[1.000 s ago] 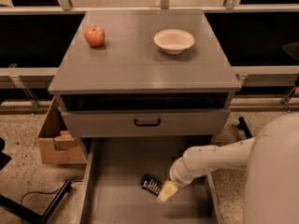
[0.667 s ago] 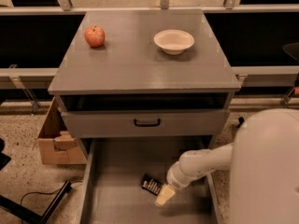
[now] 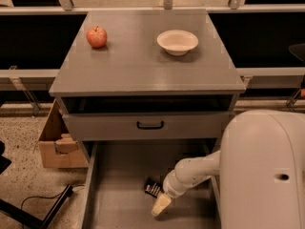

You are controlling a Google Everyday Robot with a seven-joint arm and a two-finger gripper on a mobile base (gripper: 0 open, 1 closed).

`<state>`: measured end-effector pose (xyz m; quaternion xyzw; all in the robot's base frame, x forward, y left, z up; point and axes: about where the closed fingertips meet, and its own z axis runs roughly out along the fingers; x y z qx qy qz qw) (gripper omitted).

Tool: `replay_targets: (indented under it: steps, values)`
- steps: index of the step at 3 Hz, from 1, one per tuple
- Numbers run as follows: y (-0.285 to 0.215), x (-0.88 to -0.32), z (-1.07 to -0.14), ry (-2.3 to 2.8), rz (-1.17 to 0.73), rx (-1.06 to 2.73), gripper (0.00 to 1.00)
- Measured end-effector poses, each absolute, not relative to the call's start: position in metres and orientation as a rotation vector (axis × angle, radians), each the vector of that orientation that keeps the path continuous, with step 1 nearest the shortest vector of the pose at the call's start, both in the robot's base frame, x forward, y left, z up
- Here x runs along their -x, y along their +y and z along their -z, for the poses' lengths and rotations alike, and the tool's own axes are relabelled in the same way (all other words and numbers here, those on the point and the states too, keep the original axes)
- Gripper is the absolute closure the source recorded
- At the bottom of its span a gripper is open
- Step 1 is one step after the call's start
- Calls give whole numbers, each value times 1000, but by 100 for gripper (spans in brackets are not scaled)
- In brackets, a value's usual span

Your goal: Pick rxbar chocolate from middle drawer and place on counter

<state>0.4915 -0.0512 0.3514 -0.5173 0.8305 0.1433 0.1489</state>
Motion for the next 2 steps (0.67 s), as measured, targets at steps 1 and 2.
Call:
replay_targets:
  steps: [1,2]
  values:
    - [-37,-483,-336,2389,-446,1487,18]
    - [-35,-482,-337,2390,-452,1486,41]
